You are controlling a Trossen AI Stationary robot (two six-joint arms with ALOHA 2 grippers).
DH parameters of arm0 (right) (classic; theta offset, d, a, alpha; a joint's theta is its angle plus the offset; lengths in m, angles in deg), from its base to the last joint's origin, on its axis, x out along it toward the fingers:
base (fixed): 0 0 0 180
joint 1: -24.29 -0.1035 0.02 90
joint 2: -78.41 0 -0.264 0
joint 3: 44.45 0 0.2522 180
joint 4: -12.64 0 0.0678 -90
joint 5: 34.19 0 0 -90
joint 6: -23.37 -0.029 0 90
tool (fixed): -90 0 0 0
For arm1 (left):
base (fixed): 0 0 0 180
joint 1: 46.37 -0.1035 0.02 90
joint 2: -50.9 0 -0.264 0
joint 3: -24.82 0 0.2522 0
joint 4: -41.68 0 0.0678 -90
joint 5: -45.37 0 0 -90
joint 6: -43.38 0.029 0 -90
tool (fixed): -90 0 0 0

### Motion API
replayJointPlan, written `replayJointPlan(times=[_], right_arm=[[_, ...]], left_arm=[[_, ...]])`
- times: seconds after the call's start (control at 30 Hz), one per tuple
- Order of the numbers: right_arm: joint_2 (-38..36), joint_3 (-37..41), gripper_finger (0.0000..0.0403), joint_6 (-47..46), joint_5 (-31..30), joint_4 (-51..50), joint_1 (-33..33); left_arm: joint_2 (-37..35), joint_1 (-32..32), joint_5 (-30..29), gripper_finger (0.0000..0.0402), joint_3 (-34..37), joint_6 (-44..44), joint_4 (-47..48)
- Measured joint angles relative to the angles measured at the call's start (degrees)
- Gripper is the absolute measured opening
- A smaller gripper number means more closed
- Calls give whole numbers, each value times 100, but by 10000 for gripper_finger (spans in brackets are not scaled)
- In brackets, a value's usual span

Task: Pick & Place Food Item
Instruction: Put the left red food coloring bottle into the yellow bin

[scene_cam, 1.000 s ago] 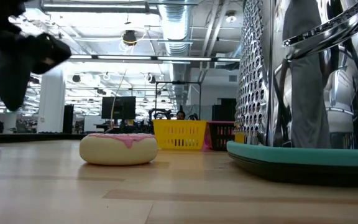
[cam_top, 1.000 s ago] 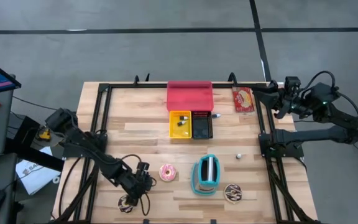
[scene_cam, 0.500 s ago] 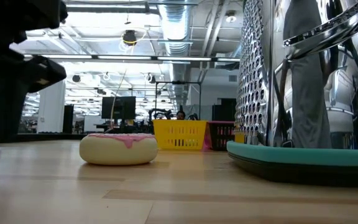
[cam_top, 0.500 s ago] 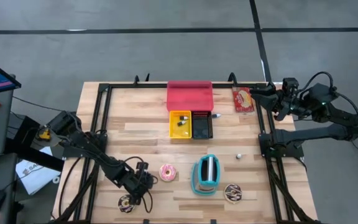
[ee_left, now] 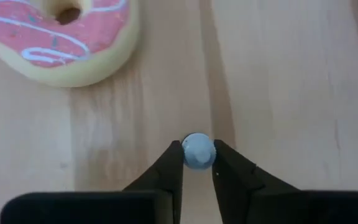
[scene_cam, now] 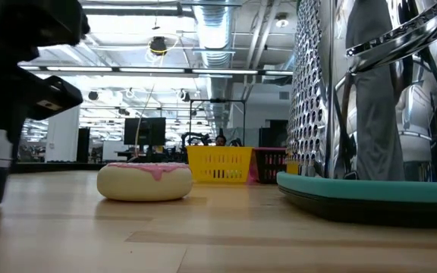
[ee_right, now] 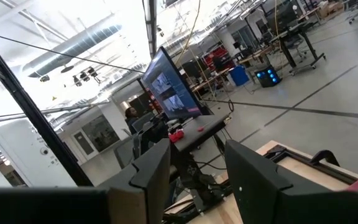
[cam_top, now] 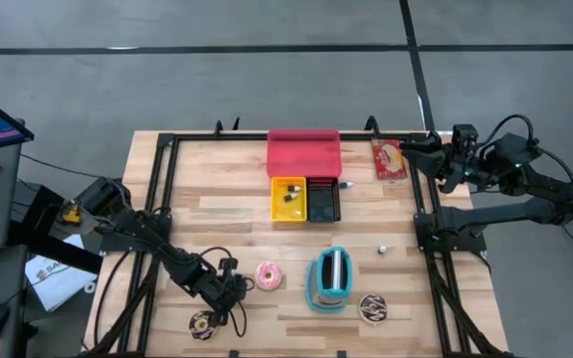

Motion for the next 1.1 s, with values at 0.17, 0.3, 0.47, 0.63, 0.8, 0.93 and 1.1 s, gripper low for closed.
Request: replayJointPlan(times=[0.17, 0.3, 0.47, 0.63, 0.8, 0.93, 1.1], right_arm=[[0, 0, 147, 0, -4, -2, 0], [5, 0, 147, -3, -4, 1, 0], [90, 0, 147, 0, -4, 85, 0], [194, -2, 147, 78, -6, 157, 2], [267, -1, 147, 241, -9, 142, 11], [306, 0, 147, 262, -7, 149, 11], [297, -2, 147, 308, -126, 178, 11]], left_arm=[[-93, -195, -230, 54, 7, -99, 58], [-393, -469, -563, 53, 7, -97, 277], [-1113, -1022, -1235, 53, 9, 179, 854], [-1726, -2209, -1342, 53, -2, 1349, 382], [-1511, -3973, 139, 53, -2, 2143, -477], [-879, -4955, 802, 53, -157, 2401, -1091], [146, -5412, 1535, 53, -853, 3045, -1270]])
